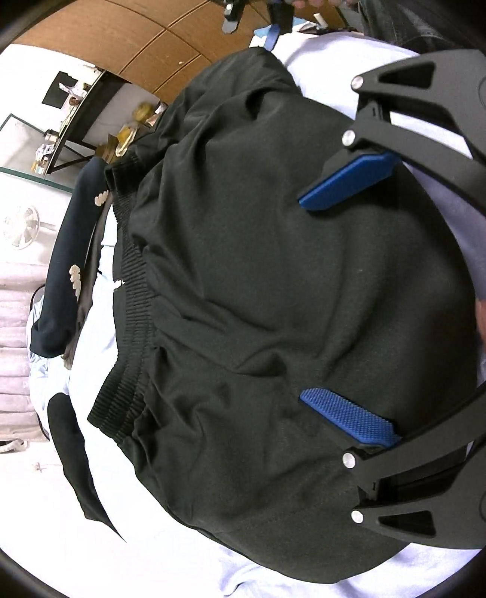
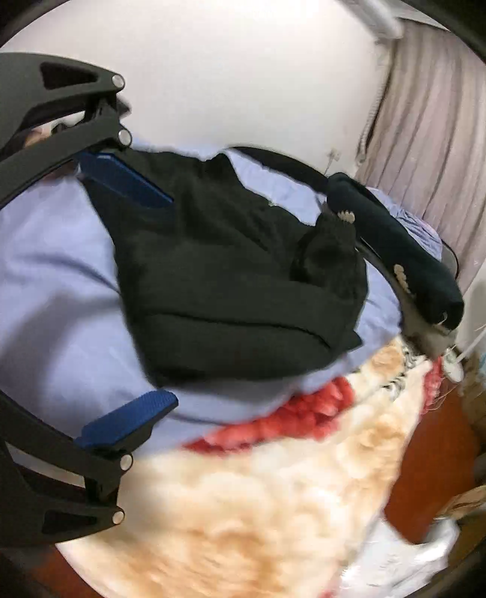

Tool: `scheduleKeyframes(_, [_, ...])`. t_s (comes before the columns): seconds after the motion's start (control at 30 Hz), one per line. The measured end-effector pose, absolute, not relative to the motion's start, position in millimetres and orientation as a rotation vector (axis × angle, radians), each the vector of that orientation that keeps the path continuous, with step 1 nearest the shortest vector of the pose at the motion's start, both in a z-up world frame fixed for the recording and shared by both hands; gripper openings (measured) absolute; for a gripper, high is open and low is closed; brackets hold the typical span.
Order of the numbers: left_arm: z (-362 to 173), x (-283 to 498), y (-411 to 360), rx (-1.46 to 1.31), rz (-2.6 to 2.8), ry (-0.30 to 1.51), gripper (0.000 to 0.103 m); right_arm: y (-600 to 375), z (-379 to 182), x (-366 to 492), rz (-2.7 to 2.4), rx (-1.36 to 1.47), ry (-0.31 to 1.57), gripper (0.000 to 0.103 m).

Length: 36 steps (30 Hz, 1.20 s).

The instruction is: Fold large clothes

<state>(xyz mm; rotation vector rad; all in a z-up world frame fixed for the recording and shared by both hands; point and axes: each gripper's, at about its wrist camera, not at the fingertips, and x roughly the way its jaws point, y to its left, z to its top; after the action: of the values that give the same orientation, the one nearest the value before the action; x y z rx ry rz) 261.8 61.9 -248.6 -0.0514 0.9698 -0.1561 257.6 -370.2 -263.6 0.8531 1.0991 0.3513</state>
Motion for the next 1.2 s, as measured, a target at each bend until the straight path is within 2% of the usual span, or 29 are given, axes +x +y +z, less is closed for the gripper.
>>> scheduleKeyframes(0.2, [-249.5, 263.2, 63.3, -0.048, -0.167, 0.969, 0.094, -350.8, -273.7, 265.2, 0.356, 0.863, 1.139, 0.096])
scheduleKeyframes(0.4, [-250.3, 262.0, 64.3, -0.058, -0.179, 0.972, 0.094, -351.2, -271.8, 289.8, 0.34, 0.95, 1.073, 0.098])
scheduleKeyframes(0.6, [-248.1, 258.0, 68.3, -0.086, -0.189, 0.971, 0.094, -329.3, -230.9, 293.2, 0.385, 0.818, 0.995, 0.098])
scheduleKeyframes(0.73, [-232.8, 243.0, 75.4, -0.139, -0.17, 0.958, 0.094, -320.5, -244.8, 298.1, 0.355, 0.783, 1.04, 0.099])
scheduleKeyframes(1.0, [-213.2, 196.9, 121.3, -0.416, -0.053, 0.95, 0.094, -308.7, -251.7, 302.4, 0.352, 0.735, 1.05, 0.099])
scheduleKeyframes(1.2, [-237.4, 177.9, 158.3, -0.754, 0.012, 0.963, 0.094, -318.2, -251.9, 304.1, 0.385, 0.818, 1.052, 0.099])
